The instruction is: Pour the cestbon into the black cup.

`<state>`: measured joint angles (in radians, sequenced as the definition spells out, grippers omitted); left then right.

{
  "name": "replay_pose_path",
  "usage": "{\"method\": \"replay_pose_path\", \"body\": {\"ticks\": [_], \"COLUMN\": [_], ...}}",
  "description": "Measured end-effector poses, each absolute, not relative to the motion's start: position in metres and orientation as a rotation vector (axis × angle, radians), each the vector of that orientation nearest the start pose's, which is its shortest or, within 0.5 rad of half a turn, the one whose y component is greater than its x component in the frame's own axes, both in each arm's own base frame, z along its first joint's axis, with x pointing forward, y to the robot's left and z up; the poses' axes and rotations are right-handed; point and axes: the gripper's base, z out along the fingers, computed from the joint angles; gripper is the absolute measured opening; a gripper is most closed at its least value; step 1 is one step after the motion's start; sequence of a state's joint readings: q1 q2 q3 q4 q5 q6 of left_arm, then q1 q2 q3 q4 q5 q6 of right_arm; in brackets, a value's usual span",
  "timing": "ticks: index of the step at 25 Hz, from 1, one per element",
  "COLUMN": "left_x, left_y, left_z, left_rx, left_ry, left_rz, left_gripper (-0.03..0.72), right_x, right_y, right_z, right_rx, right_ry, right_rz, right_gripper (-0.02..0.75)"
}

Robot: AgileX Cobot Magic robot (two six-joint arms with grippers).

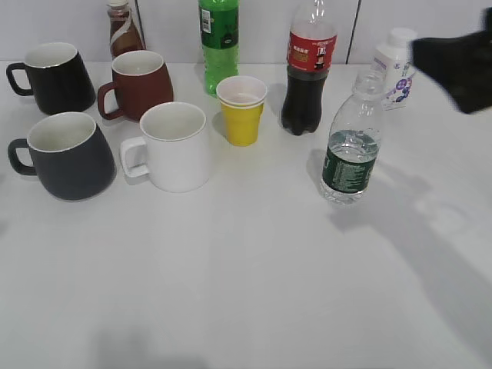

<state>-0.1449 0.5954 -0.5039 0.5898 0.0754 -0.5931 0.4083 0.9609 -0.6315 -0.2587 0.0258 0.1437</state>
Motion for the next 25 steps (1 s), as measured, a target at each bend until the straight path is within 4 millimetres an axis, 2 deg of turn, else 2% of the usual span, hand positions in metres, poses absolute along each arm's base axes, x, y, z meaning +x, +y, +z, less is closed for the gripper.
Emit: {"method": "replay_pose_path", "body": {"ticks": [3,5,9,13,17,19,25], "left_x": [0.094,0.072,0.038,0.014,-0.001,-0.004,-0.003], "left_y": [-0.009,-0.003,0.006,0.02,0.027,0.027,0.02], "left_z": [0.338,0.337,0.327,0.306,0.298,0.289,0.285], "left_rx": [-0.003,-0.028,0.04,0.098,0.169,0.195,0.245], "left_ry": [1.691,1.755,1.904,2.111,2.119,2.1,2.005], "left_rz": [-0.132,-0.171,-0.233,-0.142,-0.109,-0.119,-0.198], "left_gripper": [0.542,0.586,0.605,0.602,0.597,0.594,0.592], "right_x": [0.151,0.125,0.073,0.03,0.006,-0.001,0.002], "right_y": [0.059,0.049,0.032,0.014,0.004,0.0,0.002], "right_z": [0.326,0.327,0.322,0.307,0.284,0.282,0.278], "right_rx": [-0.423,-0.426,-0.457,-0.497,-0.503,-0.491,-0.462], "right_ry": [1.868,1.934,2.067,2.181,2.199,2.147,2.051], "right_rz": [0.166,0.172,0.235,0.22,0.213,0.216,0.237], "right_gripper": [0.672,0.671,0.669,0.657,0.647,0.639,0.612]}}
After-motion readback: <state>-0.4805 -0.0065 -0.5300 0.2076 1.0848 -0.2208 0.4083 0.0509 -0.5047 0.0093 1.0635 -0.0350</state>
